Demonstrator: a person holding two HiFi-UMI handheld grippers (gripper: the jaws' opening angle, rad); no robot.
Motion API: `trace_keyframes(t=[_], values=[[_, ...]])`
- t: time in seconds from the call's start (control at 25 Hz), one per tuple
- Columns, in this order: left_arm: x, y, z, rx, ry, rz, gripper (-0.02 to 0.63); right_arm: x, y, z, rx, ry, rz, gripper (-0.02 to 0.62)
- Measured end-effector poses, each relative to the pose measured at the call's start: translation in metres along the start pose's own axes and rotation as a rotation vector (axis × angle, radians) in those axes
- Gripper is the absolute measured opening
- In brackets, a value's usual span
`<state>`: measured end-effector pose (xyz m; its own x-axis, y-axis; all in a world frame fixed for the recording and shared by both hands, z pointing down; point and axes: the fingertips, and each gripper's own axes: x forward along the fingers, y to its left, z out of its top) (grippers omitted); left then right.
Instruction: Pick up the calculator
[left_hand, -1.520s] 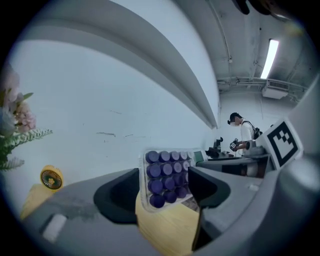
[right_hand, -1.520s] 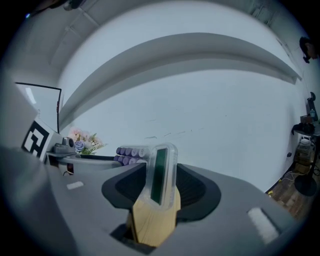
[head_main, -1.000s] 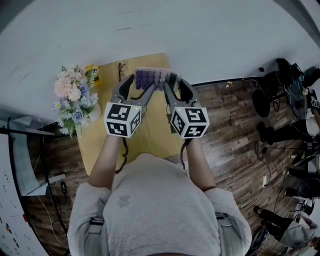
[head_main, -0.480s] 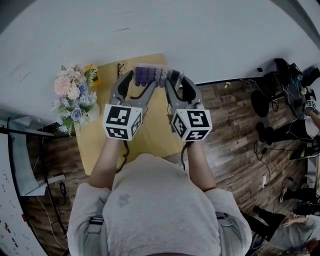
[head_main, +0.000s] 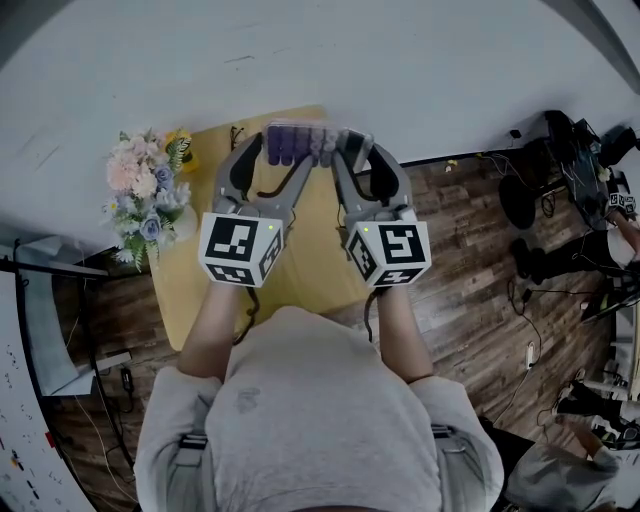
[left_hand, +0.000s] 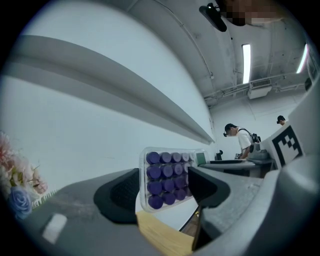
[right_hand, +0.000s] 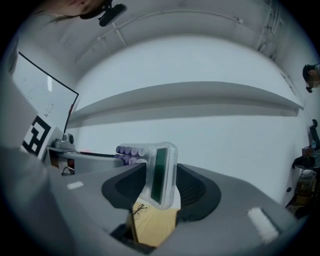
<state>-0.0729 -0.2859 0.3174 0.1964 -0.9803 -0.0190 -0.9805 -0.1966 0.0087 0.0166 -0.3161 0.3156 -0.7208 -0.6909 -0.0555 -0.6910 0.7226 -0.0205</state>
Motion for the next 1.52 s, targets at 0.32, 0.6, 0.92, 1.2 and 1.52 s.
trace_keyframes(t=[0.32,0.6,0.92,1.2,1.52], values=[[-0.006,-0.004,0.016,0.032,-0.04,-0.005,0.319,-0.006,0.003,0.015,-0.019,-0.046,-0.006,0.187],[-0.009,-0.004,0.024,0.047,-0.056,0.005,0.318,-0.008,0.007,0.024,-0.036,-0.071,-0.005,0.187],[-0.012,-0.004,0.03,0.051,-0.077,0.005,0.319,-0.009,0.01,0.031,-0.05,-0.098,-0.003,0.186],[-0.012,-0.002,0.031,0.051,-0.077,0.011,0.319,-0.007,0.011,0.032,-0.05,-0.104,0.003,0.186],[-0.01,-0.002,0.029,0.052,-0.071,0.017,0.318,-0.006,0.009,0.031,-0.055,-0.101,0.006,0.186]])
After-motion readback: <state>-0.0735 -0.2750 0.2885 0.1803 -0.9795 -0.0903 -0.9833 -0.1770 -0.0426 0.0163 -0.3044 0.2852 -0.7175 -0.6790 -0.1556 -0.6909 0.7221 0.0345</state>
